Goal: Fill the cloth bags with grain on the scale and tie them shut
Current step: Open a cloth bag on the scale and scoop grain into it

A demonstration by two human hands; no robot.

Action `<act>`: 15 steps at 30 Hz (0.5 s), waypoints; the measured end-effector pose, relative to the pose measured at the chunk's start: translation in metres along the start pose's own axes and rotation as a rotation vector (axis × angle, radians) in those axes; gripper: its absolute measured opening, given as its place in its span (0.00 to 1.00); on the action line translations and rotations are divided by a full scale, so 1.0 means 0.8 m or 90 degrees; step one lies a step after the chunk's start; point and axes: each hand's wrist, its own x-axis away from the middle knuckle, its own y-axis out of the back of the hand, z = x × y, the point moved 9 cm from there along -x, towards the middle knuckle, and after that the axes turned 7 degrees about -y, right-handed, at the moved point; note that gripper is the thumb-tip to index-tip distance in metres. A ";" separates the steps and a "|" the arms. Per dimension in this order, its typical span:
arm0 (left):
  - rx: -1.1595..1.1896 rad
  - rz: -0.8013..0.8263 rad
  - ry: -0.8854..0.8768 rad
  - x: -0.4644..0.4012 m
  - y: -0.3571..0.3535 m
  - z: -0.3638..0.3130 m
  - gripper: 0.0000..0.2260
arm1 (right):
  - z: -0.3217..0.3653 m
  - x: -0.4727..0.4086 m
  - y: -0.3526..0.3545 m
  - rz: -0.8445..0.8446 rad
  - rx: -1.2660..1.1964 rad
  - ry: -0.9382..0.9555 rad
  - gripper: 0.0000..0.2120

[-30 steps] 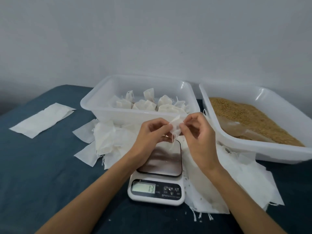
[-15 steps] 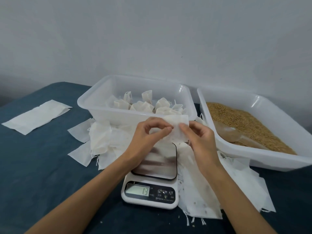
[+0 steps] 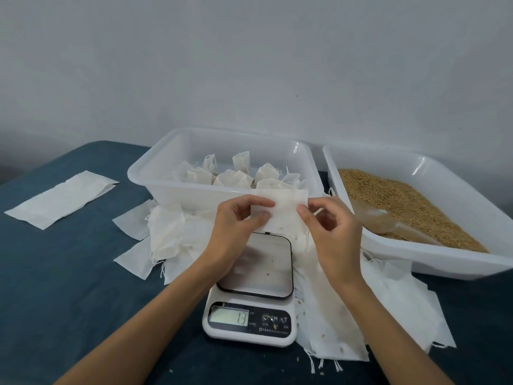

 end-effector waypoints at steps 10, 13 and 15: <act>-0.003 0.005 -0.012 -0.002 0.002 -0.002 0.12 | -0.009 -0.003 0.000 0.041 -0.019 -0.053 0.04; 0.013 0.020 -0.011 -0.002 -0.001 -0.003 0.11 | -0.015 -0.002 -0.009 0.099 -0.013 -0.072 0.04; 0.016 0.018 -0.014 -0.002 -0.001 -0.003 0.10 | -0.019 -0.002 -0.011 0.116 -0.033 -0.089 0.05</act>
